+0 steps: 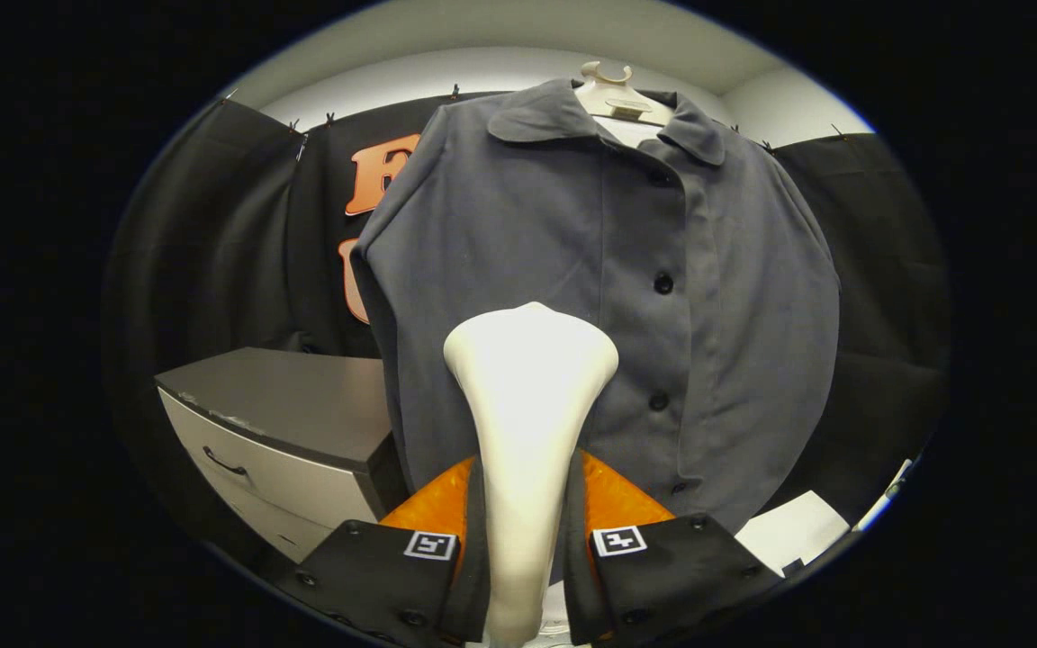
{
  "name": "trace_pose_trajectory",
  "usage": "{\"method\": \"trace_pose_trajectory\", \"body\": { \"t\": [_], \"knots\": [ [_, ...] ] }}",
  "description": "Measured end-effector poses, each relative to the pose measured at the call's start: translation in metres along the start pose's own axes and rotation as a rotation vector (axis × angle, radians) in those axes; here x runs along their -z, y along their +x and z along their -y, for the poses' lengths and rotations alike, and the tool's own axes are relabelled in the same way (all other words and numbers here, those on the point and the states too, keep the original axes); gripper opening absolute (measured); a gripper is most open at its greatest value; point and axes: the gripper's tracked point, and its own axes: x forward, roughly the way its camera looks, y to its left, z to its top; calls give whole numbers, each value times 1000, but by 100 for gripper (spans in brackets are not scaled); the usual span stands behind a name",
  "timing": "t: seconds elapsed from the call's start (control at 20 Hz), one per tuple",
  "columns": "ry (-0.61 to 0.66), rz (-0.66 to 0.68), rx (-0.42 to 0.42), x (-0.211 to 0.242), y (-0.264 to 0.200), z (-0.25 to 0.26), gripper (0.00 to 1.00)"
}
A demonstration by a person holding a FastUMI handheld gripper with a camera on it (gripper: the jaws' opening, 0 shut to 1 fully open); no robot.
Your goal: Iron the clothes twice with a garment steamer, once on the left side and once on the right side.
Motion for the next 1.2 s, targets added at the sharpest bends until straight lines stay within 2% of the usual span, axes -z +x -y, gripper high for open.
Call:
{"method": "trace_pose_trajectory", "body": {
  "t": [1.2],
  "knots": [
    [20,-218,11,164,-27,16,41]
  ]
}}
